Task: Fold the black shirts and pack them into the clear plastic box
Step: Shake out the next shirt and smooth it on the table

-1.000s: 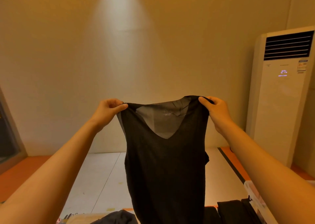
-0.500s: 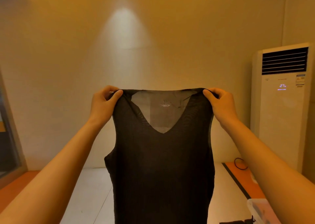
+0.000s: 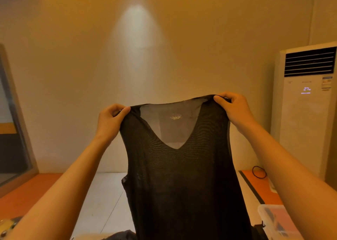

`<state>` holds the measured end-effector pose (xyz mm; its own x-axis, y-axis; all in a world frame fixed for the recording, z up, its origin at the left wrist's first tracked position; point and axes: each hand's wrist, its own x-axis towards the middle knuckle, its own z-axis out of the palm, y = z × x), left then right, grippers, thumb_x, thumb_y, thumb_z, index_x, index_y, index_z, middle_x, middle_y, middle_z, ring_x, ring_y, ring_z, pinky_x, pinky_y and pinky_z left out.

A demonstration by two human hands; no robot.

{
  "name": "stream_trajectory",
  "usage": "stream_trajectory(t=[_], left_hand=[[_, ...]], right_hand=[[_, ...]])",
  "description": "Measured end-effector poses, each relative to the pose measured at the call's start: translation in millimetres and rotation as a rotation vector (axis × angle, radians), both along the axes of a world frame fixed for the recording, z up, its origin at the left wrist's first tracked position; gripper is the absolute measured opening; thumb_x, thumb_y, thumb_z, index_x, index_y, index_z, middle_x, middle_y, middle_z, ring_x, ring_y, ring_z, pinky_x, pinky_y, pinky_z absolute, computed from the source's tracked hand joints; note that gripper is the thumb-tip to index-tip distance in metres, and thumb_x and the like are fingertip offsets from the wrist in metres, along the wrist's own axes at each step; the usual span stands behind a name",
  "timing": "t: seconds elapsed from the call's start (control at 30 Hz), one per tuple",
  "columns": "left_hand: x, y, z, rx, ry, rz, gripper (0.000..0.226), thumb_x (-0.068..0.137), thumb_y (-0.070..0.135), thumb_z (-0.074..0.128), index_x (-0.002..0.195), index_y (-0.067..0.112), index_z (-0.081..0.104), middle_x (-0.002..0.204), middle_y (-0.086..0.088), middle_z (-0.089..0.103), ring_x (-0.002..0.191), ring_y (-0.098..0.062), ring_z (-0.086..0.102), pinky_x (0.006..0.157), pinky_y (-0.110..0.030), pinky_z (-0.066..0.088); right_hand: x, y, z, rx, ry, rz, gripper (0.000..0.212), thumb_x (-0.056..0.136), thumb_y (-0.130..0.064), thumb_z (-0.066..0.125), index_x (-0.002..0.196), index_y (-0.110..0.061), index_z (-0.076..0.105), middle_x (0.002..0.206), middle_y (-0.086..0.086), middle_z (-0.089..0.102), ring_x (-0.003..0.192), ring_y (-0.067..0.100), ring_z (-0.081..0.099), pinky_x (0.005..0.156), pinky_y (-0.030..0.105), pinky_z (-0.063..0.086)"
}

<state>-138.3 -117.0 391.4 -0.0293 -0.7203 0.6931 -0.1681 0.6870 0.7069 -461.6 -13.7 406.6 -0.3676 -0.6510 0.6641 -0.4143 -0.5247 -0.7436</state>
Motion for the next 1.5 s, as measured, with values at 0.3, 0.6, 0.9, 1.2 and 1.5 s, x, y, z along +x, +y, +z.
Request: stream_trajectory(t=[0.3,0.6,0.9,1.2,1.5], left_hand=[[-9.5,18.9,-11.3,0.033,0.050,0.038,0.010,0.094,0.027,0.061,0.085,0.024,0.066,0.085,-0.002,0.066,0.082,-0.015,0.063,0.074,-0.033,0.053],[6.8,69.9,-19.7,0.086,0.173,-0.060,0.013,0.096,0.025,0.057,0.090,0.021,0.067,0.086,0.000,0.067,0.081,-0.010,0.064,0.068,-0.020,0.054],[16.0,116.2,-19.0,0.101,0.231,-0.114,0.015,0.097,0.019,0.053,0.088,0.018,0.065,0.070,0.011,0.067,0.072,-0.002,0.064,0.063,-0.014,0.053],[22.8,120.1,-12.1,0.112,0.263,-0.128,0.015,0.096,0.020,0.054,0.090,0.017,0.066,0.074,0.007,0.067,0.075,-0.005,0.063,0.066,-0.015,0.054],[2.1,21.5,-105.2,0.324,0.040,-0.059,0.012,0.093,0.022,0.061,0.085,0.016,0.069,0.077,-0.003,0.070,0.070,-0.009,0.066,0.062,-0.017,0.055]], right_hand=[[-8.0,11.4,-19.9,0.025,-0.054,0.037,0.013,0.094,-0.020,0.060,0.085,-0.022,0.068,0.086,-0.005,0.066,0.085,0.011,0.063,0.068,0.018,0.051],[-0.2,63.3,-27.1,-0.010,-0.103,0.203,0.015,0.094,-0.020,0.058,0.085,-0.024,0.070,0.085,-0.008,0.068,0.092,0.011,0.065,0.075,0.022,0.053],[10.0,100.0,-17.3,-0.061,-0.162,0.346,0.013,0.093,-0.017,0.058,0.083,-0.019,0.068,0.075,-0.012,0.068,0.079,0.003,0.065,0.069,0.016,0.051],[11.0,102.0,-19.9,-0.066,-0.118,0.308,0.013,0.091,-0.017,0.062,0.080,-0.020,0.069,0.074,-0.012,0.069,0.079,0.005,0.065,0.069,0.019,0.053],[-2.2,11.6,-120.5,0.232,-0.252,0.127,0.011,0.091,-0.022,0.063,0.083,-0.020,0.070,0.083,-0.003,0.068,0.083,0.009,0.064,0.065,0.018,0.050]])
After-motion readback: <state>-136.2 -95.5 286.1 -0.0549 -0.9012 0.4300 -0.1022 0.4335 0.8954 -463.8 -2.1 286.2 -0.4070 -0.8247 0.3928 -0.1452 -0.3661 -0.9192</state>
